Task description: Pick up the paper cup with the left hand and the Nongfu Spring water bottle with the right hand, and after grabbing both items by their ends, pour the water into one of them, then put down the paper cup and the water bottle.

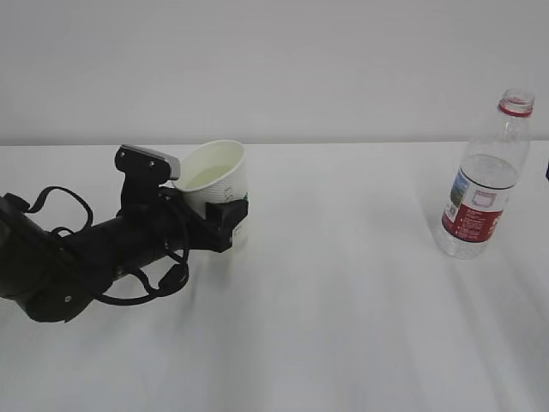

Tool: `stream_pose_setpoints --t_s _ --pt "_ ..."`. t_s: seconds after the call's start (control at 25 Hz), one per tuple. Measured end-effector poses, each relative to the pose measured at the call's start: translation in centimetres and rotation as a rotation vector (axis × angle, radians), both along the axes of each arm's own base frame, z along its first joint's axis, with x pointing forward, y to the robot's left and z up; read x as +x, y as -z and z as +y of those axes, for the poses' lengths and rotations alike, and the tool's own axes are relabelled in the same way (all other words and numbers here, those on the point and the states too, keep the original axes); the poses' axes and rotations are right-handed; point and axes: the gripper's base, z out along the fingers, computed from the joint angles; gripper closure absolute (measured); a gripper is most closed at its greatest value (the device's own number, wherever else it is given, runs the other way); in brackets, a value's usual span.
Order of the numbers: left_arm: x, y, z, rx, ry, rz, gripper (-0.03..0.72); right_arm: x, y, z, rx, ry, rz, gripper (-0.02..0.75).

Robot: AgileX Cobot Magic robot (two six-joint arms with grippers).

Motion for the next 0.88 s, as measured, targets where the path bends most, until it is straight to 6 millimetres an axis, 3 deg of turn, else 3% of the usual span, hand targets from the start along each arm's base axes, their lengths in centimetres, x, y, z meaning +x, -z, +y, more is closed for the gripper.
stream_pose_setpoints --t_s 0.88 --pt "-2.2 1.6 4.2 0.018 -0.323 0.023 0.193 0.0 0.0 0.0 -0.003 -0.001 0.005 0.145"
